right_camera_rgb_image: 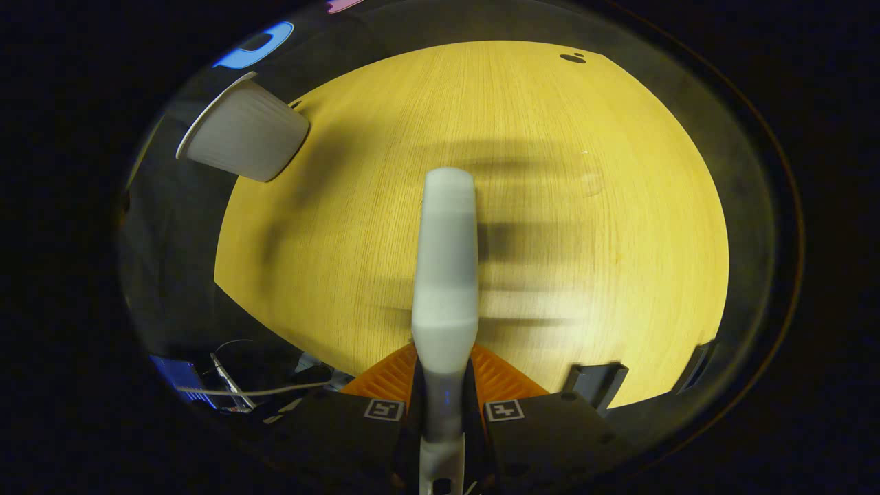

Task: Pick up the small broom and dustpan from the desktop, sweep the trash into the dustpan with the broom, and then empty the trash into the garbage bin.

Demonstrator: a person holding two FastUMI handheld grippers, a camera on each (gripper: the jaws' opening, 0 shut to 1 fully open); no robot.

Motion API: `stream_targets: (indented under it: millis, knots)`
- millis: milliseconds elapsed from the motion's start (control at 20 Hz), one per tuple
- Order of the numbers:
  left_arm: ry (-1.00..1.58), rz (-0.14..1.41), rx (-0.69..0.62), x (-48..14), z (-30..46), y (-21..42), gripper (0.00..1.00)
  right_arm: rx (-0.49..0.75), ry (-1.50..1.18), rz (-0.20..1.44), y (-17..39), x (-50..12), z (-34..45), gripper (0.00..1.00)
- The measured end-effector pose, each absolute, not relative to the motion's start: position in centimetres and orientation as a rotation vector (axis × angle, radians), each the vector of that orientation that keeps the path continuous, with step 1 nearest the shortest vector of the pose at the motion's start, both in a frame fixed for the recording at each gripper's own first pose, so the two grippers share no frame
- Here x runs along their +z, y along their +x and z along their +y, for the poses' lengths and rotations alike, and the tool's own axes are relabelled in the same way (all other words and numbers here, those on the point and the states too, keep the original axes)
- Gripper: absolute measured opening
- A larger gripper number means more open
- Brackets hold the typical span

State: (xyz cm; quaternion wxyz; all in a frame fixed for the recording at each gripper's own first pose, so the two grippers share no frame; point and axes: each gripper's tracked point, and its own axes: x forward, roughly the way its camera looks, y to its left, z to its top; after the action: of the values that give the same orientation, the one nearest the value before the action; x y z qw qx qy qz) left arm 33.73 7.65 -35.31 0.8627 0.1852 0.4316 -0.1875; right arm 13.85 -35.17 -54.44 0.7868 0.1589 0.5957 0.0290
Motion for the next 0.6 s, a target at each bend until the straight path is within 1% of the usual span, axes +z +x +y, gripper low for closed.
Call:
stream_targets:
  millis: [50, 100, 150, 200, 250, 300, 400, 550, 600]
  knots:
    - [0.352, 0.928, -0.372, -37.1, 6.1, 32.8, 0.29, 0.052, 0.343, 1.277, 14.3, -54.7, -34.9, 0.29]
    - [0.319, 0.951, -0.338, -39.5, 6.0, 33.0, 0.29, 0.042, 0.349, 1.270, 15.0, -54.9, -34.5, 0.26]
    - [0.286, 0.973, -0.308, -41.5, 6.5, 32.8, 0.29, 0.032, 0.359, 1.265, 15.8, -55.0, -34.1, 0.32]
    - [0.256, 1.004, -0.281, -43.6, 7.0, 32.7, 0.29, 0.023, 0.365, 1.258, 16.6, -55.1, -33.8, 0.29]
    - [0.226, 1.042, -0.259, -45.7, 7.5, 32.7, 0.29, 0.012, 0.369, 1.257, 17.3, -55.3, -33.5, 0.33]
    - [0.190, 1.086, -0.231, -47.8, 8.0, 32.6, 0.29, -0.004, 0.375, 1.263, 17.8, -55.5, -33.2, 0.29]
    - [0.136, 1.151, -0.181, -51.7, 9.1, 32.5, 0.29, -0.017, 0.387, 1.277, 18.6, -55.7, -32.6, 0.29]
    - [0.123, 1.219, -0.126, -54.9, 10.4, 32.7, 0.29, -0.023, 0.341, 1.309, 19.0, -56.5, -32.3, 0.29]
    - [0.125, 1.243, -0.105, -55.9, 10.6, 32.8, 0.29, -0.025, 0.321, 1.325, 18.9, -56.7, -32.2, 0.24]
